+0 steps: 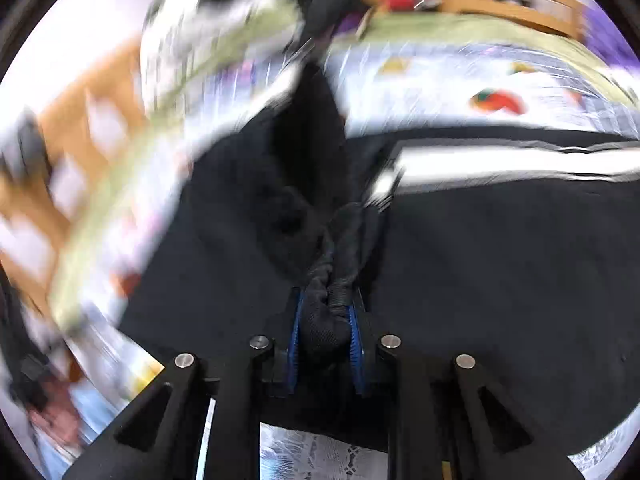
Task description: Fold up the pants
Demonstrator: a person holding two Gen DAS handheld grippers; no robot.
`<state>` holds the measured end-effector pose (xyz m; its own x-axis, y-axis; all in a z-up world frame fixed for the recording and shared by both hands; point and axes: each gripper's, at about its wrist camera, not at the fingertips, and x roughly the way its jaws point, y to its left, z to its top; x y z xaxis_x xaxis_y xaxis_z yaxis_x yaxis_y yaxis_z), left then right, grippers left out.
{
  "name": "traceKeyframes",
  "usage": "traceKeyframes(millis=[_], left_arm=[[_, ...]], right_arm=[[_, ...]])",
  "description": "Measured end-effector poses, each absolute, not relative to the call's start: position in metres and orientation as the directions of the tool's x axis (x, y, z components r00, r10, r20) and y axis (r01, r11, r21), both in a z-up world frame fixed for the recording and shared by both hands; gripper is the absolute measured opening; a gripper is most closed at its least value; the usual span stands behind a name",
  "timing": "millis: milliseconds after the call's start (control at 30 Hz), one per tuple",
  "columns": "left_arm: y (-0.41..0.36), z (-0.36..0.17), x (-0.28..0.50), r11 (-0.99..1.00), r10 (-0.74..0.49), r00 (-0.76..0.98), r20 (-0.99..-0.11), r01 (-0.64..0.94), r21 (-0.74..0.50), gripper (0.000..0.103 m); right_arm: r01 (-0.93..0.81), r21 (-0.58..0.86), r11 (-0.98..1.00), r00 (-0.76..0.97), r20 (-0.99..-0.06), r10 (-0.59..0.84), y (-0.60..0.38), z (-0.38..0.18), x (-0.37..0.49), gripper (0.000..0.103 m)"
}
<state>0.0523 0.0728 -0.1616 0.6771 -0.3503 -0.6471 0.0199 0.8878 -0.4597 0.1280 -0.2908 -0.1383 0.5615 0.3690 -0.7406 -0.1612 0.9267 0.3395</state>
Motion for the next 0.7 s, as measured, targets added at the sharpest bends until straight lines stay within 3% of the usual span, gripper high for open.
traceKeyframes(millis=[100,267,467,700], left_arm=[[0.065,-0.158,0.050,0.892,-0.370,0.675,-0.639,0.065,-0.448,0.065],[0.031,-0.163,0.055,0.903,-0.410,0.600,-0.687,0.163,-0.398,0.066],[0.002,-0.167,0.057,0.945,-0.325,0.611,-0.721,0.182,-0.272,0.066],[-0.023,-0.182,0.082,0.969,-0.246,0.616,-0.748,0.152,-0.193,0.066]], right_arm=[[-0.102,0.340,0.935,0.624,-0.710,0.326,-0.325,-0.119,0.124,0.019],[-0.029,0.387,0.921,0.419,-0.832,0.363,-0.328,-0.181,0.138,0.025],[-0.045,0.406,0.913,0.457,-0.804,0.380,-0.338,-0.169,0.117,0.039],[-0.068,0.467,0.881,0.408,-0.793,0.452,-0.341,-0.175,0.098,0.045]])
